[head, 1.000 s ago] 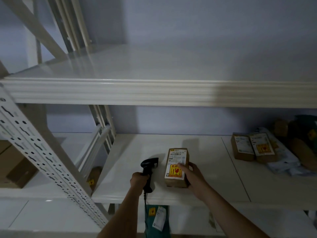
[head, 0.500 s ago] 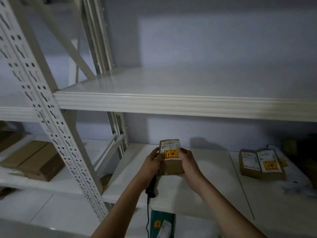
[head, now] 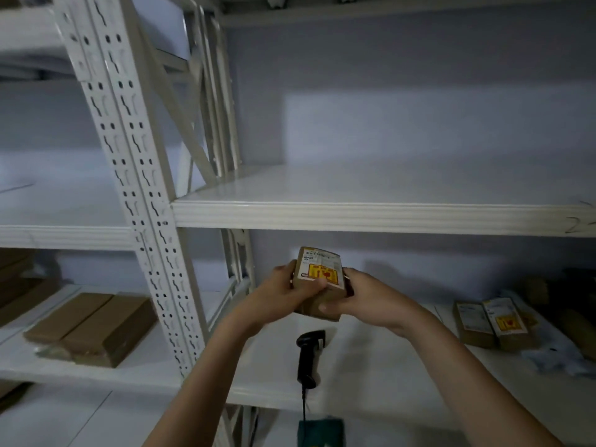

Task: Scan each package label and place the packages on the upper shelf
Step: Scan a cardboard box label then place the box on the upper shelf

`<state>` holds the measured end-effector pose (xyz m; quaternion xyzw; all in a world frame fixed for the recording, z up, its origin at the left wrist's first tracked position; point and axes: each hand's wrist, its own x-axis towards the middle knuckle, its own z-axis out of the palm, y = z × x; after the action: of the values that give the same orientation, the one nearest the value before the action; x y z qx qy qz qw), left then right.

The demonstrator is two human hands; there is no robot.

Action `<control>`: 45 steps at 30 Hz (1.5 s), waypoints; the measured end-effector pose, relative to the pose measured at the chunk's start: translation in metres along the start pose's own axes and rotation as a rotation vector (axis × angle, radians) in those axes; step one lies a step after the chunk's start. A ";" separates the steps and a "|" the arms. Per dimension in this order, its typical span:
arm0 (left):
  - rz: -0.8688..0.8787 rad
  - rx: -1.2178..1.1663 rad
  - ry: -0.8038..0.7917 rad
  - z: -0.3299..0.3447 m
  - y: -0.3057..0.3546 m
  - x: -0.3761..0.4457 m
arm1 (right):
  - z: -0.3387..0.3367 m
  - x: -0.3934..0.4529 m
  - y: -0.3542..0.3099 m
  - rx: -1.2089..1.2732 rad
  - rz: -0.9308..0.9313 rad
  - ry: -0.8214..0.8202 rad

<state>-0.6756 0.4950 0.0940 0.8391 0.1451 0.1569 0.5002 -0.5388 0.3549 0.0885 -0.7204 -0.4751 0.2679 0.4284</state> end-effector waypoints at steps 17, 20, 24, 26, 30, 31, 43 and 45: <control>0.383 0.092 0.097 -0.168 0.064 -0.079 | 0.046 -0.012 -0.182 -0.088 -0.286 0.227; 0.408 -0.006 0.183 -0.173 0.070 -0.060 | 0.043 0.009 -0.192 -0.062 -0.328 0.343; 0.424 0.045 0.353 -0.173 0.062 -0.023 | 0.042 0.052 -0.185 -0.099 -0.324 0.459; 0.440 0.127 0.437 -0.173 0.055 -0.005 | 0.042 0.072 -0.181 -0.163 -0.293 0.484; 0.416 0.398 0.528 -0.176 0.037 0.029 | 0.042 0.106 -0.175 -0.267 -0.269 0.523; 0.417 0.468 0.544 -0.177 0.033 0.036 | 0.043 0.114 -0.172 -0.302 -0.256 0.529; 0.157 1.047 0.341 -0.187 0.029 0.098 | 0.037 0.190 -0.185 -0.838 0.059 0.410; 0.082 1.072 0.268 -0.194 0.034 0.114 | 0.034 0.203 -0.191 -0.898 0.124 0.373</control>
<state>-0.6481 0.6788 0.2247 0.9540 0.2340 0.1858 -0.0262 -0.5705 0.5869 0.2431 -0.8965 -0.4153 -0.0721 0.1363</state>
